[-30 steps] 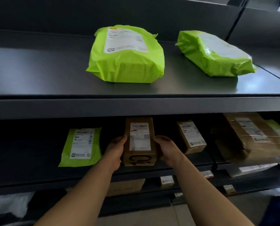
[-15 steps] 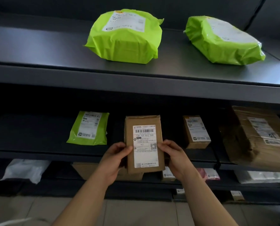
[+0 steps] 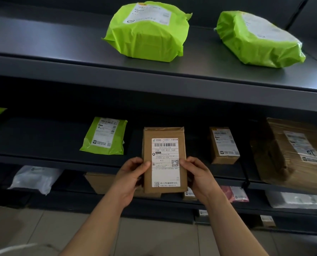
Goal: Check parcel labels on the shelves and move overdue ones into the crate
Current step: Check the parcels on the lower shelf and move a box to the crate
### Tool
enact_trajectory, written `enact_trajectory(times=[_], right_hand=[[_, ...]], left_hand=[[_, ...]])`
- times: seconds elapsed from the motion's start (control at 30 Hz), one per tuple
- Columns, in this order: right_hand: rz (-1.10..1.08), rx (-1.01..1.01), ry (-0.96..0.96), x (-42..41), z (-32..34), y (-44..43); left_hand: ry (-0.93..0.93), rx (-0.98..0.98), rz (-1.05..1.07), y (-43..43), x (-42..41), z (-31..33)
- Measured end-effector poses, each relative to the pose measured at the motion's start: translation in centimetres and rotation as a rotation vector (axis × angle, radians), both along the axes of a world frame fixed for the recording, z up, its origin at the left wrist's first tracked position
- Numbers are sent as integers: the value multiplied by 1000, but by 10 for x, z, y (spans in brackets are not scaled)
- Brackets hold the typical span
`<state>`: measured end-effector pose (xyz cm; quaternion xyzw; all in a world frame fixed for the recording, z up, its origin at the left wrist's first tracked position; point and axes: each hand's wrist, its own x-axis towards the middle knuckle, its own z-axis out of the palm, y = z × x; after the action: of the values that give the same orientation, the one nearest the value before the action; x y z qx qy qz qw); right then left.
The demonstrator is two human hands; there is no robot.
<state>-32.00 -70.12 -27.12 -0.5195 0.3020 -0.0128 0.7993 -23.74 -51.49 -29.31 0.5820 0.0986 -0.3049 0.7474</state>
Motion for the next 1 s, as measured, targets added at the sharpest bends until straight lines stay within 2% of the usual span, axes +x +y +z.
enact_trajectory(times=[0.27, 0.47, 0.77, 1.0], right_hand=[[-40, -14, 42, 5, 3, 15], [-172, 18, 37, 4, 11, 22], [-434, 45, 2, -47, 35, 34], [-734, 15, -23, -125, 52, 43]], left_hand=[[13, 58, -28, 7, 8, 14], [-23, 30, -126, 4, 25, 30], [-56, -9, -501, -18, 37, 49], [-68, -65, -824, -66, -7, 62]])
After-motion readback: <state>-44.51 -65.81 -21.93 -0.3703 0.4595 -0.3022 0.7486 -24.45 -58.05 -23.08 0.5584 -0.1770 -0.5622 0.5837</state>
